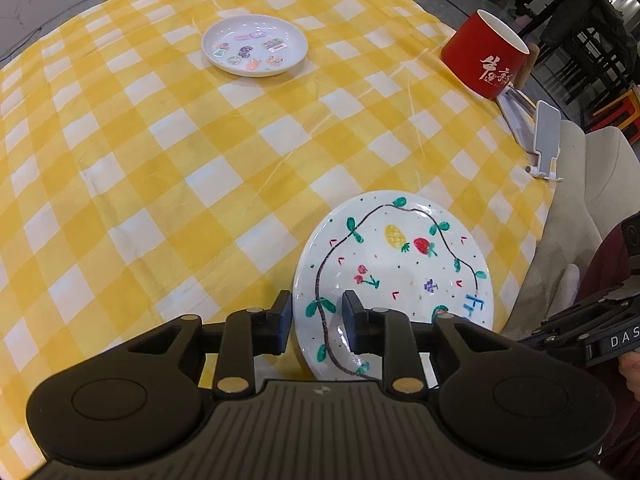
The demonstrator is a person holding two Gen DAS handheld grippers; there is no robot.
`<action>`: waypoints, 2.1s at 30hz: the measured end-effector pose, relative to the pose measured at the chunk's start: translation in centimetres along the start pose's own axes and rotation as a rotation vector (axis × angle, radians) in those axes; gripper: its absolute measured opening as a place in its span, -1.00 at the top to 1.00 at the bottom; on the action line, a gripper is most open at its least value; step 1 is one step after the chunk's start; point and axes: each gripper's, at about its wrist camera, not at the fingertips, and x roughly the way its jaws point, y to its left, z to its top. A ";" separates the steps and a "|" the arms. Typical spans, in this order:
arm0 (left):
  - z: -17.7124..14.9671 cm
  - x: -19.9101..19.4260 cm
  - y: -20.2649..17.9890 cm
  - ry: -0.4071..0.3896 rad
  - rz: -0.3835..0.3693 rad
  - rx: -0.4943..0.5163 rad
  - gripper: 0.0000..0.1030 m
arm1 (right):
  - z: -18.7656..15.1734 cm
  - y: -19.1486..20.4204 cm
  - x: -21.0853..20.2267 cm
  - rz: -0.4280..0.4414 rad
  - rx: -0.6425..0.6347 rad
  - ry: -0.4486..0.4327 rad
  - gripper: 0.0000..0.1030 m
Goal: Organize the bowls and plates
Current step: 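Lift the white 'Fruity' plate by its rim with the left gripper, then set the 'Fruity' plate down and open the left gripper, then move the left gripper to the small sticker plate rim and close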
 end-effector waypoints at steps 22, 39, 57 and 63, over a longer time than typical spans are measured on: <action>0.2 0.1 -2.1 -0.007 0.142 0.072 -0.26 | -0.8 4.1 -1.8 -0.358 -0.326 -0.294 -0.41; 1.6 -5.4 -4.3 -0.247 0.332 -0.073 -0.43 | 1.2 6.2 -3.7 -0.402 -0.414 -0.456 -0.75; 5.5 -6.4 -2.1 -0.421 0.415 -0.476 -0.46 | 15.3 11.3 -1.7 -0.413 -0.393 -0.562 -0.81; 6.6 -5.3 0.8 -0.474 0.419 -0.629 -0.44 | 18.0 10.3 0.6 -0.319 -0.415 -0.552 -0.69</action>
